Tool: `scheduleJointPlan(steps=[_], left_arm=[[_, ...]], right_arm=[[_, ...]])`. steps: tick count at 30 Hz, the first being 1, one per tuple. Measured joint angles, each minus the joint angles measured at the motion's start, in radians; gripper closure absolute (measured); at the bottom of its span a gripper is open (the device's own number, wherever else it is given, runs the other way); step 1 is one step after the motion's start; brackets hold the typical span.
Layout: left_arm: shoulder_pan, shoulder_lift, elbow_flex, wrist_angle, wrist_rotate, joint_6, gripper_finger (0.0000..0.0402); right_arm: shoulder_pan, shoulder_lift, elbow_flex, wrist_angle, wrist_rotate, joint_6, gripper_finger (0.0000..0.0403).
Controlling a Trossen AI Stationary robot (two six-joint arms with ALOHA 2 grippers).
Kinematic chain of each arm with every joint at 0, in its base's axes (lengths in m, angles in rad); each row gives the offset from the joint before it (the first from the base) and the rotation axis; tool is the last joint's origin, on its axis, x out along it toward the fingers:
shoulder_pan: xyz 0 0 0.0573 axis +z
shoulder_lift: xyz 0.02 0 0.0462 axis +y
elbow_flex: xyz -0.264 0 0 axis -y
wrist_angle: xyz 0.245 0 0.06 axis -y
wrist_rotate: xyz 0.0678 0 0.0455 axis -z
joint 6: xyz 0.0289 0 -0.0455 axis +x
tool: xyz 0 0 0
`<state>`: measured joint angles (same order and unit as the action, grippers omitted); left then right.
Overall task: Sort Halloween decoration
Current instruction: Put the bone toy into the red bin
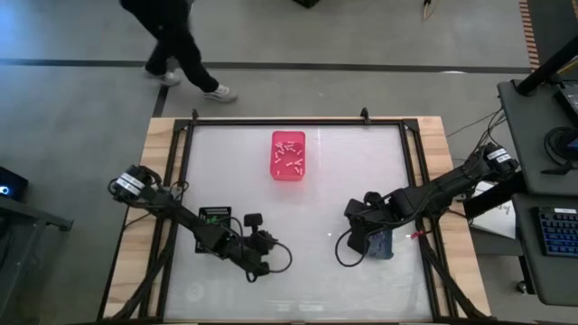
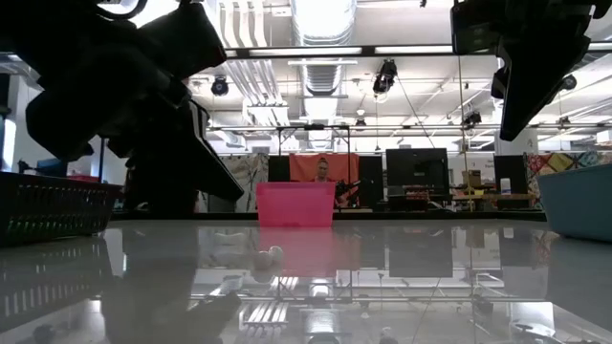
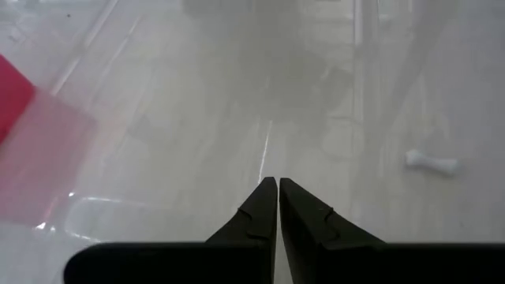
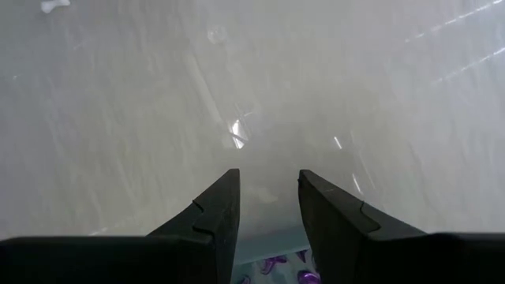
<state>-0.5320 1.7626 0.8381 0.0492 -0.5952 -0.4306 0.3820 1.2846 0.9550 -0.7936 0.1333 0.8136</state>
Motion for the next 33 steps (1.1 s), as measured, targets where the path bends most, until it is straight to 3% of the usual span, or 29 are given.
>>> scheduleJointPlan(steps=[5, 8, 13, 19, 26, 33], left_arm=[[0.0, 0.0, -0.005, -0.004, 0.002, 0.019, 0.0392], [0.0, 0.0, -0.013, -0.004, -0.001, 0.02, 0.0371], [0.007, 0.0, -0.056, -0.011, -0.09, 0.008, 0.0323], [0.034, 0.0, -0.132, 0.053, -0.093, -0.028, 0.0288], [0.053, 0.0, -0.2, 0.175, -0.069, -0.007, 0.0298], [0.063, 0.0, -0.225, 0.201, -0.065, -0.019, 0.0353]], right_arm=[[0.0, 0.0, 0.0, 0.001, 0.001, -0.004, 0.028], [0.0, 0.0, 0.0, 0.005, 0.001, -0.005, 0.028], [0.0, 0.0, 0.0, 0.019, 0.002, -0.017, 0.028], [0.0, 0.0, -0.001, 0.022, 0.019, -0.018, 0.028], [0.0, 0.0, -0.002, 0.026, 0.028, -0.026, 0.028], [0.0, 0.0, -0.002, 0.027, 0.032, -0.029, 0.028]])
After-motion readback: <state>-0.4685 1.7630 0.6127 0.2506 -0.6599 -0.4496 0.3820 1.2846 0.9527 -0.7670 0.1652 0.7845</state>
